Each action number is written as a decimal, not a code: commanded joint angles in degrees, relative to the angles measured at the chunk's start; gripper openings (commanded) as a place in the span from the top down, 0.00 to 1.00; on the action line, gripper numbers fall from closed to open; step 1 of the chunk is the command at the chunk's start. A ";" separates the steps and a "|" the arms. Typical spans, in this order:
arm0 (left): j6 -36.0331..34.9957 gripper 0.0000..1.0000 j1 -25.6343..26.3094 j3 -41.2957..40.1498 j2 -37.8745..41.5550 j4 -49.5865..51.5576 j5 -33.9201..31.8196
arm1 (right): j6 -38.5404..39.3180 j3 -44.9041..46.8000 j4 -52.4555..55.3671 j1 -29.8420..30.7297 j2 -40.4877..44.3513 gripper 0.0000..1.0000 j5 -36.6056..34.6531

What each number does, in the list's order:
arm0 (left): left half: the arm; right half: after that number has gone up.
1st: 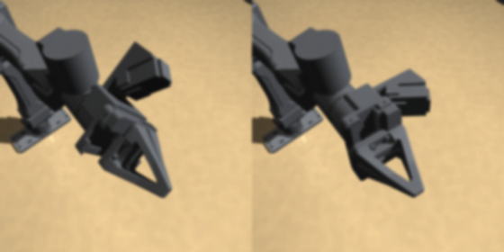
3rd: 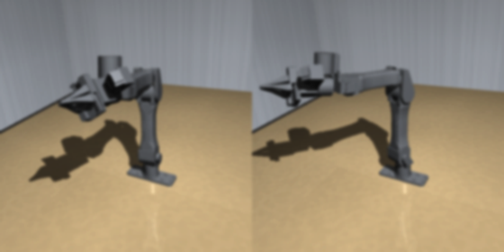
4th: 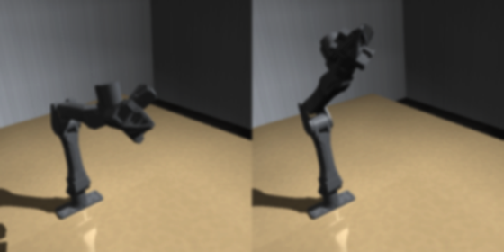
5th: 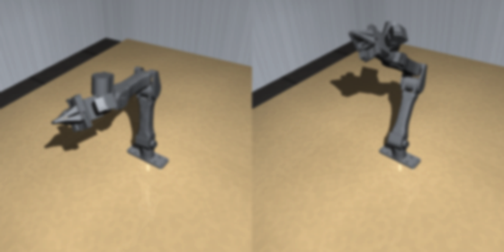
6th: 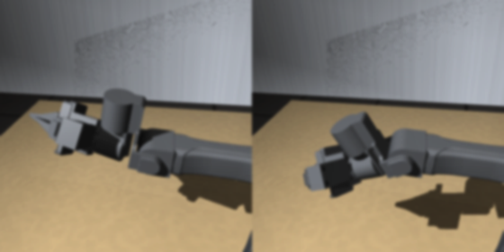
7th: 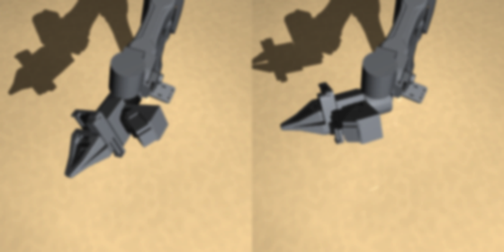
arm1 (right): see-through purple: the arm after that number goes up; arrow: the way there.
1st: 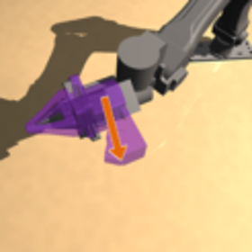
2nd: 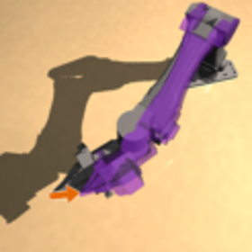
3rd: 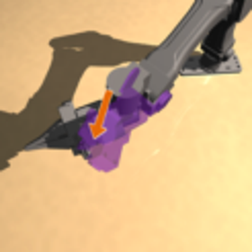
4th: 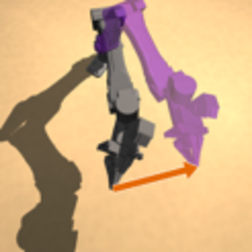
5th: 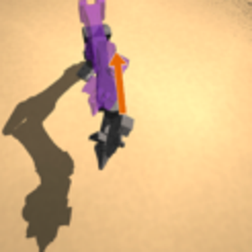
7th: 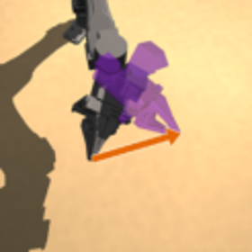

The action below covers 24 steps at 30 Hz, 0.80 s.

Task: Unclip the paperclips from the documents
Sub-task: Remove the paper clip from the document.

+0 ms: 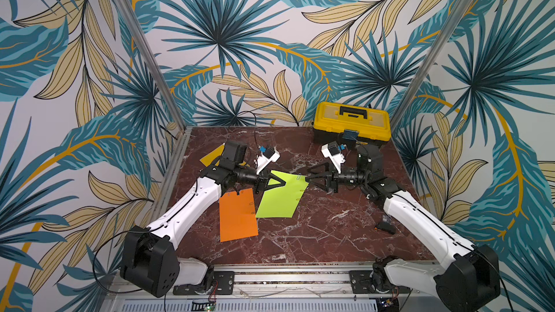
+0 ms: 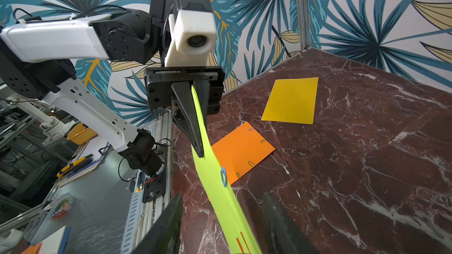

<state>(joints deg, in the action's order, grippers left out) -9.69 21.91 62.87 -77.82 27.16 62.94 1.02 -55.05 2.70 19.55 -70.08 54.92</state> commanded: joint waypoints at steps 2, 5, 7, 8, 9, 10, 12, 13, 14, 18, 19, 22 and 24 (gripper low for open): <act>-3.83 1.00 0.81 0.28 0.45 4.97 -0.28 | 5.65 -3.43 7.73 0.23 -2.86 0.46 1.42; -4.66 1.00 1.00 0.49 -0.32 6.03 -0.18 | 8.72 -6.09 12.63 0.48 -4.89 0.46 3.26; -4.96 1.00 1.12 0.61 -0.35 6.39 -0.18 | 10.98 -7.60 15.76 0.75 -6.11 0.46 4.36; -5.07 1.00 1.11 0.69 -0.23 6.49 -0.18 | 11.64 -7.93 16.59 1.05 -6.58 0.46 4.78; -5.24 1.00 1.12 0.71 -0.07 6.59 -0.26 | 11.98 -7.97 16.99 1.21 -7.00 0.46 4.97; -5.29 1.00 1.08 0.67 0.06 6.64 -0.30 | 12.30 -7.97 17.25 1.47 -7.39 0.47 5.17; -5.34 1.00 1.09 0.65 0.09 6.76 -0.27 | 12.71 -7.73 17.50 1.95 -7.87 0.48 5.60; -5.40 1.00 1.06 0.63 0.04 6.77 -0.27 | 13.02 -7.71 17.82 2.19 -8.09 0.48 5.88; -5.42 1.00 1.10 0.67 0.04 6.77 -0.30 | 13.29 -7.71 18.00 2.46 -8.28 0.49 6.15; -5.51 1.00 1.12 0.72 -0.04 6.86 -0.30 | 13.86 -7.97 18.87 2.87 -8.67 0.51 5.88; -5.51 1.00 1.11 0.75 -0.05 6.84 -0.27 | 13.84 -7.95 18.86 2.90 -8.67 0.52 5.90; -5.51 1.00 1.08 0.71 -0.09 6.85 -0.19 | 13.51 -7.97 18.19 2.97 -8.52 0.53 6.30; -5.51 1.00 1.12 0.71 -0.14 6.86 -0.18 | 13.35 -7.96 17.90 2.95 -8.49 0.55 6.59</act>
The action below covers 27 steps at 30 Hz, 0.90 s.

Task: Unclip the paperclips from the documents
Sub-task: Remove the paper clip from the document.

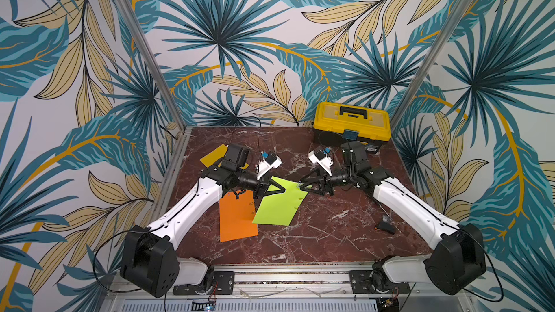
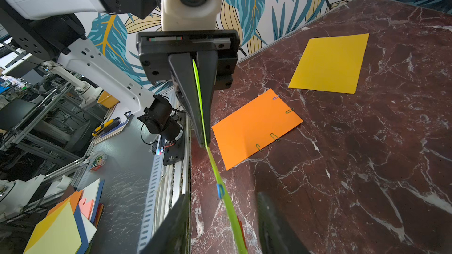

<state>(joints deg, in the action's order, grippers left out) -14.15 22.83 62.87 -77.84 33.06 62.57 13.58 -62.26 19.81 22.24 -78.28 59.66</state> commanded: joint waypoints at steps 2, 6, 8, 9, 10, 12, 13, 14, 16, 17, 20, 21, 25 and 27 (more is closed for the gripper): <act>-1.05 1.00 0.18 0.67 -0.14 0.95 0.14 | 0.44 -0.60 0.36 0.36 -0.34 0.56 1.90; -1.05 1.00 0.19 0.69 -0.37 0.96 0.27 | -0.74 -0.04 -1.19 0.38 -0.10 0.59 2.58; -1.05 1.00 0.19 0.78 -0.45 0.91 0.27 | -1.00 0.08 -1.54 0.36 0.18 0.61 2.74; -1.05 1.00 0.15 0.81 -0.39 0.95 0.34 | -1.10 0.12 -1.79 0.42 0.28 0.62 2.76; -1.05 1.00 0.19 0.76 -0.51 0.96 0.36 | -1.18 0.10 -1.86 0.42 0.30 0.63 2.77; -1.05 1.00 0.15 0.82 -0.61 0.95 0.36 | -1.42 0.12 -2.22 0.50 0.29 0.64 2.92; -1.05 1.00 0.20 0.78 -0.56 0.96 0.34 | -1.46 0.08 -2.24 0.48 0.21 0.65 2.98; -1.05 1.00 0.16 0.78 -0.53 0.96 0.36 | -1.52 0.04 -2.23 0.44 0.14 0.67 3.02; -1.05 1.00 0.22 0.80 -0.51 0.96 0.28 | -1.52 0.10 -2.32 0.51 -0.02 0.69 3.04; -1.05 1.00 0.15 0.81 -0.51 0.96 0.23 | -1.65 0.12 -2.43 0.58 -0.02 0.70 3.09; -1.05 1.00 0.20 0.74 -0.55 0.98 0.17 | -1.98 0.36 -3.04 0.52 0.02 0.72 3.34; -1.05 1.00 0.26 0.74 -0.55 0.95 0.19 | -2.07 0.38 -2.98 0.64 0.05 0.73 3.36; -1.05 1.00 0.22 0.81 -0.59 0.96 0.19 | -2.20 0.41 -2.85 0.62 -0.04 0.76 3.35; -1.05 1.00 0.28 0.85 -0.62 0.95 0.11 | -2.24 0.38 -2.84 0.62 -0.12 0.79 3.36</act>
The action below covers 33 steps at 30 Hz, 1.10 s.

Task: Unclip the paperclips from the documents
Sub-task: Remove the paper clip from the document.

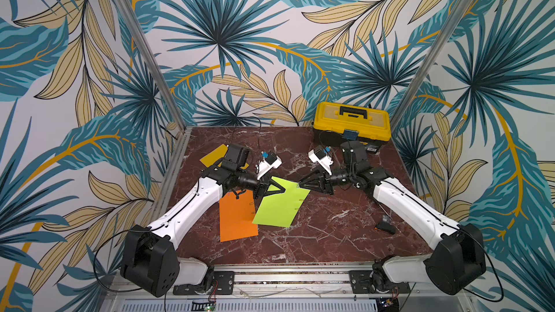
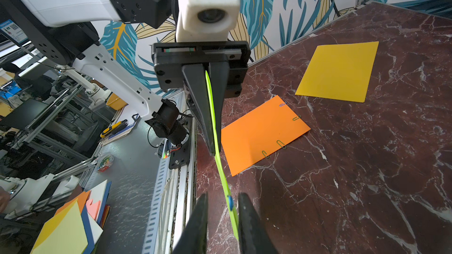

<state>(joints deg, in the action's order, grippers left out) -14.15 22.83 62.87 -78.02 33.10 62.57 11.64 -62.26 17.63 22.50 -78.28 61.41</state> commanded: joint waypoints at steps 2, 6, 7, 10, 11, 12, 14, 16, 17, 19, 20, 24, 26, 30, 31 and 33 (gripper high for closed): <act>-1.05 1.00 0.28 0.78 -0.42 0.91 0.09 | -0.22 0.39 -0.66 0.38 -0.16 0.82 1.57; -1.03 1.00 0.23 0.73 -0.42 0.91 0.01 | -0.33 0.39 -0.66 0.43 -0.06 0.85 1.62; -1.05 1.00 0.20 0.76 -0.39 0.91 -0.03 | -0.35 0.39 -0.62 0.44 -0.14 0.87 1.63; -1.05 1.00 0.24 0.69 -0.47 0.91 -0.12 | -0.40 0.47 -0.59 0.51 -0.09 0.90 1.77; -1.05 1.00 0.20 0.73 -0.41 0.91 -0.16 | -0.40 0.47 -0.59 0.49 -0.11 0.91 1.79; -1.05 1.00 0.28 0.73 -0.38 0.91 -0.16 | -0.39 0.47 -0.50 0.46 -0.03 0.92 1.73; -1.05 1.00 0.23 0.71 -0.31 0.91 -0.25 | -0.39 0.48 -0.34 0.46 -0.03 0.94 1.74; -1.05 1.00 0.24 0.63 -0.28 0.91 -0.30 | -0.43 0.47 -0.38 0.46 -0.03 0.95 1.72; -1.05 1.00 0.20 0.63 -0.25 0.91 -0.34 | -0.39 0.47 -0.32 0.45 0.01 0.96 1.70; -1.05 1.00 0.25 0.64 -0.28 0.91 -0.38 | -0.35 0.47 -0.31 0.44 0.11 0.98 1.78; -1.05 1.00 0.22 0.61 -0.22 0.91 -0.43 | -0.37 0.47 -0.27 0.44 0.12 0.98 1.61; -1.01 1.00 0.28 0.54 -0.29 0.88 -0.68 | -0.25 0.47 -0.05 0.44 0.50 0.98 1.09; -0.97 1.00 0.28 0.47 -0.30 0.91 -0.78 | -0.13 0.39 0.12 0.44 0.73 0.98 0.78; -1.30 1.00 0.28 0.58 -0.69 1.52 -1.19 | -0.04 0.26 0.43 0.44 1.07 0.98 0.16; -1.32 1.00 0.32 0.52 -0.73 1.53 -1.14 | -0.03 0.21 0.63 0.46 1.11 0.98 -0.13; -1.32 1.00 0.35 0.66 -0.77 1.67 -1.22 | 0.22 0.24 0.74 0.42 1.36 0.98 -0.56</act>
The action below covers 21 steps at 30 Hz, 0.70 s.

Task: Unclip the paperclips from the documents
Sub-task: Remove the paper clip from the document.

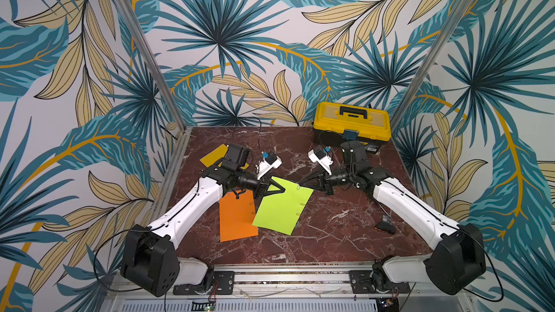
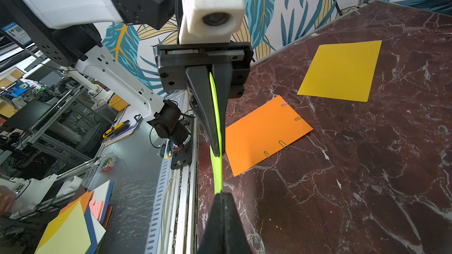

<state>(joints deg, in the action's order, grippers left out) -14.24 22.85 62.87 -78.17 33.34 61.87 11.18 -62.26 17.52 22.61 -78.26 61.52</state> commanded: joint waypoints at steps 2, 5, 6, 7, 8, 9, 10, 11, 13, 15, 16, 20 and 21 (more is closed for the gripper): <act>-1.32 1.00 0.35 0.60 -0.66 1.53 -0.68 | 0.58 0.32 0.85 0.24 1.47 0.98 -0.79; -1.49 1.00 0.43 0.62 -0.77 1.80 -0.96 | 0.55 0.34 0.85 0.26 1.55 0.98 -1.04; -1.49 1.00 0.53 0.65 -0.89 1.89 -1.02 | 0.58 0.32 0.86 0.24 1.56 0.98 -1.13; -1.58 1.00 0.53 0.63 -0.93 1.90 -1.11 | 0.51 0.30 0.85 0.25 1.57 0.98 -1.13; -1.65 1.00 0.52 0.71 -1.02 2.03 -1.26 | 0.52 0.38 0.83 0.24 1.64 0.98 -1.20; -1.67 1.00 0.53 0.74 -1.01 2.08 -1.32 | 0.51 0.31 0.77 0.24 1.63 0.98 -1.33; -1.67 1.00 0.59 0.70 -1.01 2.03 -1.31 | 0.48 0.30 0.77 0.24 1.70 0.98 -1.40; -1.73 1.00 0.61 0.68 -1.06 2.16 -1.47 | 0.43 0.30 0.81 0.25 1.62 0.98 -1.48; -1.76 1.00 0.59 0.70 -0.97 2.25 -1.49 | 0.42 0.35 0.77 0.18 1.62 0.98 -1.79; -1.76 1.00 0.54 0.73 -1.02 2.25 -1.49 | 0.42 0.31 0.77 0.15 1.66 0.98 -2.06; -1.76 1.00 0.61 0.74 -1.01 2.25 -1.53 | 0.38 0.30 0.81 0.20 1.62 0.98 -2.23; -1.93 1.00 0.67 0.72 -1.17 2.51 -1.74 | -0.22 0.52 0.20 0.21 1.88 0.98 -3.20; -1.93 1.00 0.67 0.72 -1.14 2.52 -1.88 | -0.35 0.56 0.00 0.09 2.05 0.98 -3.42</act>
<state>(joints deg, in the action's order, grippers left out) -15.07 23.22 62.87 -78.76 34.61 60.40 11.14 -62.26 17.89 22.65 -77.80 59.44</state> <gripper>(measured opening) 0.048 0.047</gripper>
